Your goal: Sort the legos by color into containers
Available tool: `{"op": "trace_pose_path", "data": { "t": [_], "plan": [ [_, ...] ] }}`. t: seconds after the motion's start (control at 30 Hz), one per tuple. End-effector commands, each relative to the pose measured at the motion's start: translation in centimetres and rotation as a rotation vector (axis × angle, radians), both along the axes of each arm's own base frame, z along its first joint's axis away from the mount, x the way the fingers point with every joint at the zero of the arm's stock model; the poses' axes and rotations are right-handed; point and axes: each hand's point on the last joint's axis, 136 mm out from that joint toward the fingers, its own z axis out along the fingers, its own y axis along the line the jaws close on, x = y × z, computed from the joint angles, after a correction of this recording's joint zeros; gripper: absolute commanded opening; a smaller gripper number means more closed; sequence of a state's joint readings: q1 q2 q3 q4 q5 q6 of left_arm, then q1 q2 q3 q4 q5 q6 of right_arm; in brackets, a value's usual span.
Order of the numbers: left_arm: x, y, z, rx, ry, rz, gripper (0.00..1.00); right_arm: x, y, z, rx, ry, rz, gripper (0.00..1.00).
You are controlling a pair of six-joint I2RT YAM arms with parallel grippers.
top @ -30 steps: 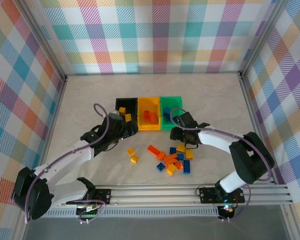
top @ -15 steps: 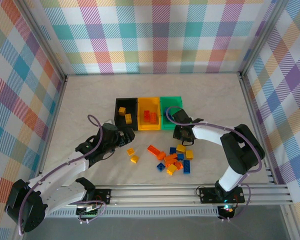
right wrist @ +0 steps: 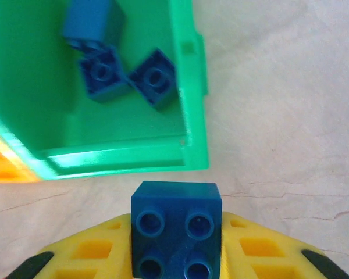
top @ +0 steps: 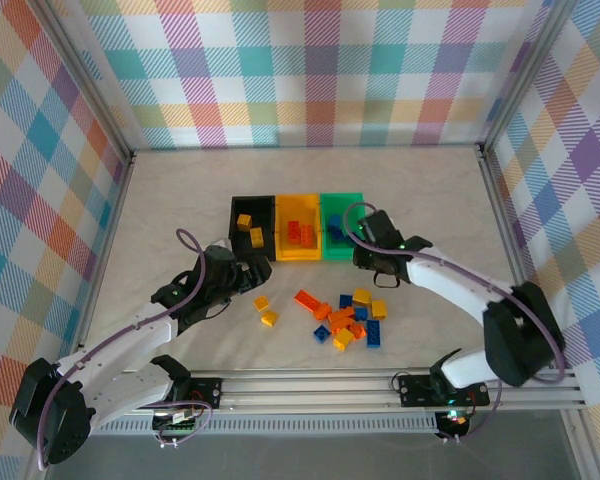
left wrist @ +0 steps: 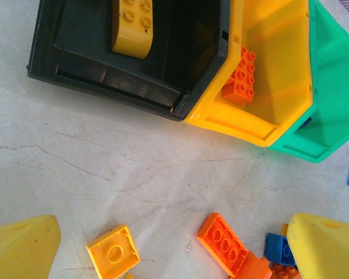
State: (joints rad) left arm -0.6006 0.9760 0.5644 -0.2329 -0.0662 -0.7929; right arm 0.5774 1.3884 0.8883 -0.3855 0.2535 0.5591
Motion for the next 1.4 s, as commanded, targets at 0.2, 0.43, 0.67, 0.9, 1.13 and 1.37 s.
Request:
{"op": "trace_pose_path", "data": {
  "t": [0.2, 0.43, 0.67, 0.9, 1.13, 1.37],
  "plan": [
    [-0.3, -1.1, -0.5, 0.002, 0.029, -0.064, 1.00, 4.7, 4.2, 2.9, -0.004, 0.009, 0.139, 0.36],
    [-0.5, -1.1, -1.1, 0.059, 0.048, -0.112, 1.00, 9.7, 4.6, 0.6, -0.047, 0.069, 0.041, 0.40],
    [-0.9, -1.6, -0.5, 0.071, 0.057, -0.175, 1.00, 10.8, 6.1, 3.1, 0.021, 0.015, 0.056, 0.74],
    [-2.9, -5.8, 0.3, 0.163, 0.037, -0.388, 0.95, 7.1, 5.8, 6.2, 0.067, -0.045, 0.096, 0.76],
    [-9.1, -12.6, -3.1, 0.366, 0.062, -0.712, 0.92, 0.8, 2.7, 2.8, 0.099, 0.005, 0.070, 0.77],
    [-11.7, -15.3, -6.4, 0.502, 0.046, -0.858, 0.88, -2.4, 0.7, 1.4, 0.114, 0.017, 0.044, 0.78]
  ]
}}
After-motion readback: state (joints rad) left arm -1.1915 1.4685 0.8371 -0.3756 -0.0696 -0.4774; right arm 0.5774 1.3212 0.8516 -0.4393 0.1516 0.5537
